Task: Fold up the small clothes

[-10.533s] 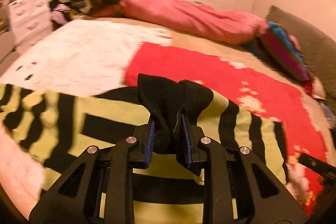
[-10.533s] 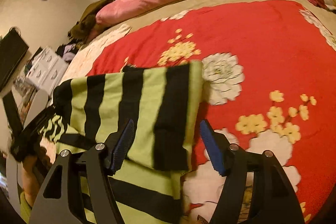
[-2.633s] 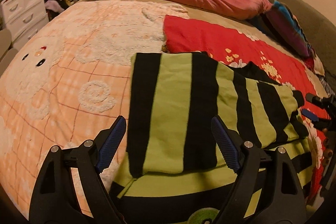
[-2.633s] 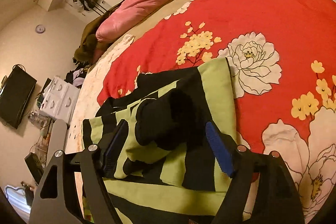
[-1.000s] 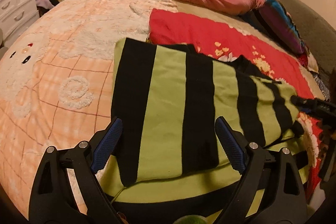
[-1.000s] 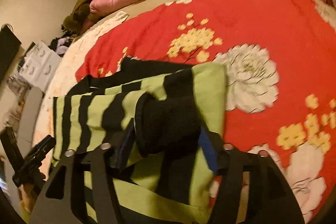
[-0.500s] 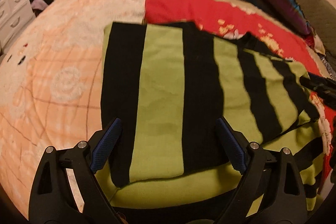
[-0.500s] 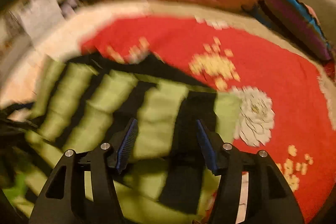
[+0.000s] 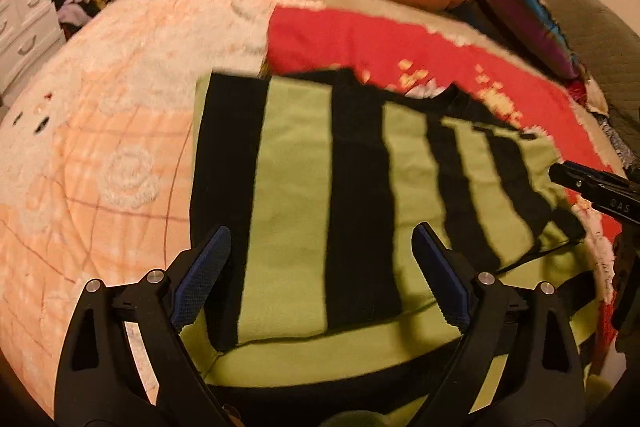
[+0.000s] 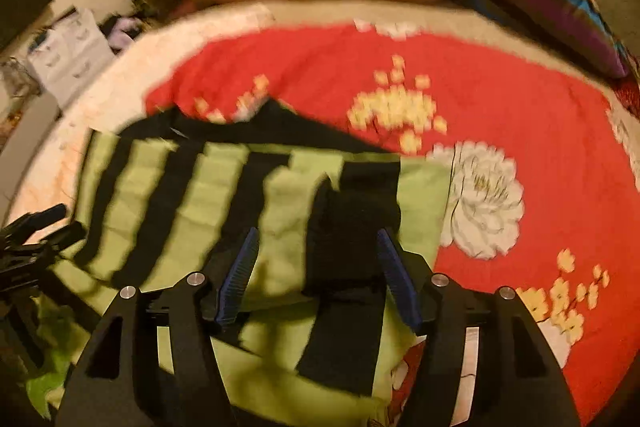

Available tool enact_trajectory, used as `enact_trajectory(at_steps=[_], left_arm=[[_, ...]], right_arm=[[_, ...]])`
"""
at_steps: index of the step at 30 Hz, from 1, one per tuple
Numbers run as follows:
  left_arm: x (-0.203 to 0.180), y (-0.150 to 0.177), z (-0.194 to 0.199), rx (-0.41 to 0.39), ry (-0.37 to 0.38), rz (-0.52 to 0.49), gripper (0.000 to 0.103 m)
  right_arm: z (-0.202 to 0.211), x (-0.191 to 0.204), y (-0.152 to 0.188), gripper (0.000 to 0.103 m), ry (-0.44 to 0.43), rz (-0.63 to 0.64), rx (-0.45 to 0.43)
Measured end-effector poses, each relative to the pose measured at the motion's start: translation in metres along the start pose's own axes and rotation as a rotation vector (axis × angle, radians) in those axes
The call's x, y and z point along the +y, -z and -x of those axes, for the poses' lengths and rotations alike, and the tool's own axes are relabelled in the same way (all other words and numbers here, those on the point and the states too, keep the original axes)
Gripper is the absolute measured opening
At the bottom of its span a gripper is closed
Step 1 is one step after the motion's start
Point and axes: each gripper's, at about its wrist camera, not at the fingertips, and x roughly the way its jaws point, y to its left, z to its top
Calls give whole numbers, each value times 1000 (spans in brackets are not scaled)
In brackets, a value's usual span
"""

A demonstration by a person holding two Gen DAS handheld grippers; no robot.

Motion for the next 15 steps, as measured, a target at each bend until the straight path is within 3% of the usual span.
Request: enact_trajectory(at_steps=[3,7,11,15], left_arm=[[-15,-1,6,-18,22,-53,85],[-29,7,-9,40,16,-110,85],[-29,16,-23,108,3,-119,85],[-26,20,-29,124,12,-99,85]], right_arm=[[21,7,-1,60,-69,15,-63],[16,25,-2,52,-139,64,-27],[-1,44,6,52,-114,132,22],[-32,36,14,49,-88,59,135]])
